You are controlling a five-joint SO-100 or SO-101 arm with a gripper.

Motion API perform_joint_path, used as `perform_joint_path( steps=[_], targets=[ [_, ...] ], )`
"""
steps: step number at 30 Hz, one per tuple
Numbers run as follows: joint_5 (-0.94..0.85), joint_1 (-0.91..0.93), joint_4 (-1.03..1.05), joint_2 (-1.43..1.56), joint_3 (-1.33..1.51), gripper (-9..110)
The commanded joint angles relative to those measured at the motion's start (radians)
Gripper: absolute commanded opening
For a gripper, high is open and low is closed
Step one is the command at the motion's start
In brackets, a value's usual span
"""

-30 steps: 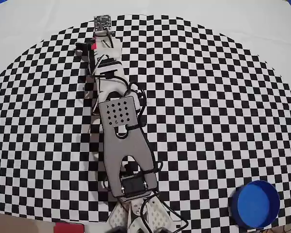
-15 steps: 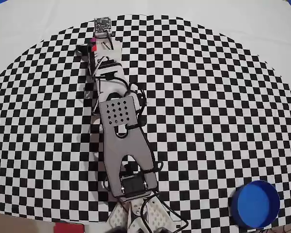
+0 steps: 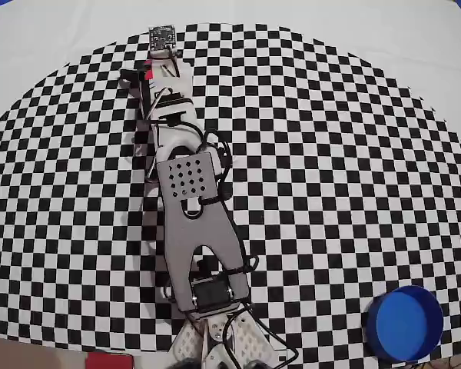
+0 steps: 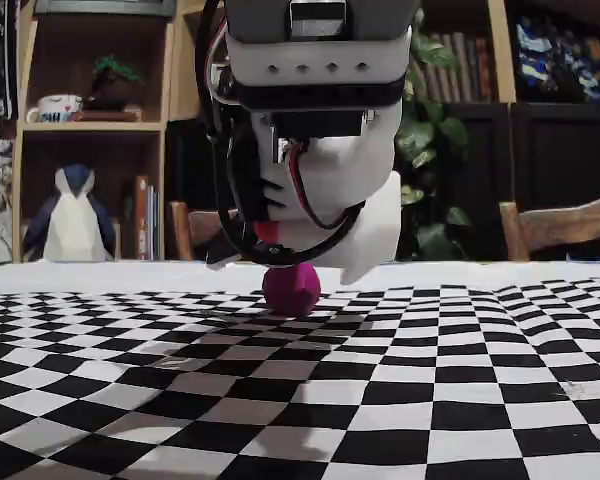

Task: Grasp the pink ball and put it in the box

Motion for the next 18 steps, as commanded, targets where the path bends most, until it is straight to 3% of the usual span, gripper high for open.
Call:
perform_joint_path(
  steps=[1, 18],
  targets=[
    [-0.006, -0.011, 0.002, 0.006, -0.046, 42],
    [-0.008, -0.011, 0.002, 0.0, -0.061, 42]
  ],
)
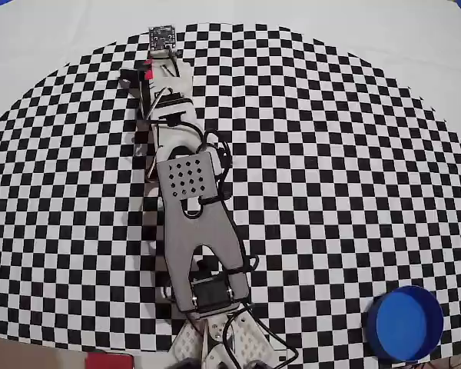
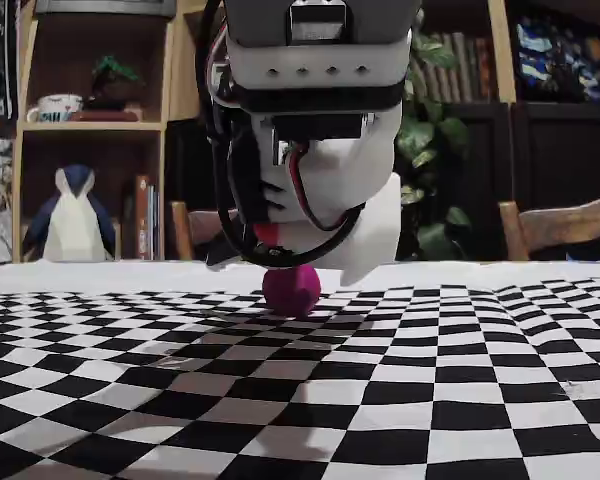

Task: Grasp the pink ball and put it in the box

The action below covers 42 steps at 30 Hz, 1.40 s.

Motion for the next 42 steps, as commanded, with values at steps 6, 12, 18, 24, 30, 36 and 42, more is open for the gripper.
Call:
perform_joint_path(
  steps=[6, 12, 18, 24, 30, 36, 42],
  targets=[
    [-0.008, -0.011, 0.003, 0.009, -0.049, 42],
    [-0.008, -0.011, 0.005, 0.009, -0.049, 42],
    [-0.009, -0.011, 0.005, 0.011, -0.051, 40],
    [-0.009, -0.011, 0.005, 0.011, -0.051, 36],
    [-0.009, -0.011, 0.005, 0.011, -0.051, 31],
    [-0.012, -0.011, 0.005, 0.009, -0.049, 31],
    [-0.012, -0.011, 0.008, 0.008, -0.043, 31]
  ],
)
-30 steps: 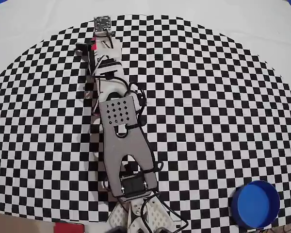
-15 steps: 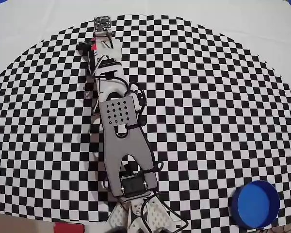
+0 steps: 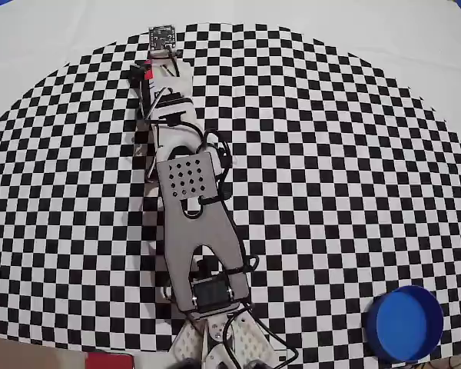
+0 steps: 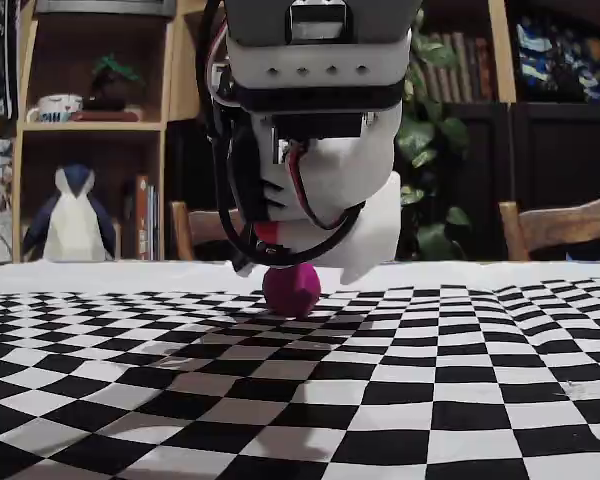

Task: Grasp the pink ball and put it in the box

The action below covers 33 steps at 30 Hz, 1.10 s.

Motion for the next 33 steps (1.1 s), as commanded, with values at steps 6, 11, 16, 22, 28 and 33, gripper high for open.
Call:
perform_joint_path(
  steps=[6, 11, 16, 22, 28, 33],
  targets=[
    [-0.014, -0.012, 0.008, 0.008, -0.038, 31],
    [-0.014, -0.012, 0.009, 0.005, -0.037, 31],
    [-0.014, -0.012, 0.011, 0.003, -0.037, 31],
    [-0.014, -0.012, 0.011, -0.002, -0.037, 31],
    [-0.014, -0.012, 0.011, -0.003, -0.037, 31],
    [-0.014, -0.012, 0.011, -0.003, -0.037, 30]
  ],
)
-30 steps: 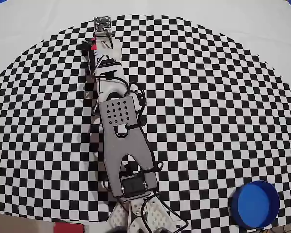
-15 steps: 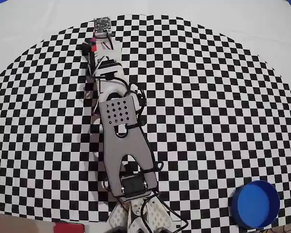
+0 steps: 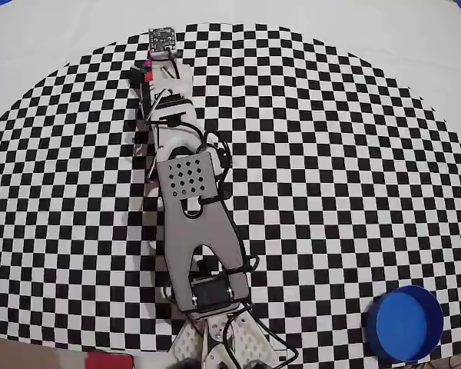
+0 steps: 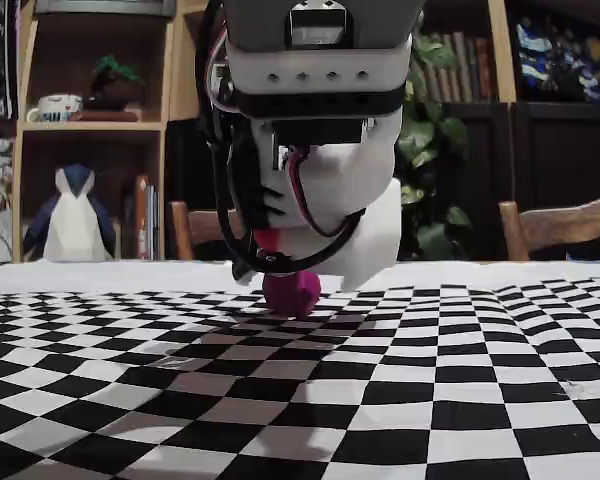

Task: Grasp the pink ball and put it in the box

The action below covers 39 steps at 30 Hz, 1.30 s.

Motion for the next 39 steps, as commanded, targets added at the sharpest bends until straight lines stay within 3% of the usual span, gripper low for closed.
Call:
perform_joint_path(
  steps=[1, 15, 39],
  targets=[
    [-0.009, -0.012, 0.005, 0.006, -0.037, 29],
    [-0.009, -0.018, 0.005, 0.006, -0.038, 0],
    [-0.006, -0.015, 0.005, 0.187, 0.08, 0]
  ],
)
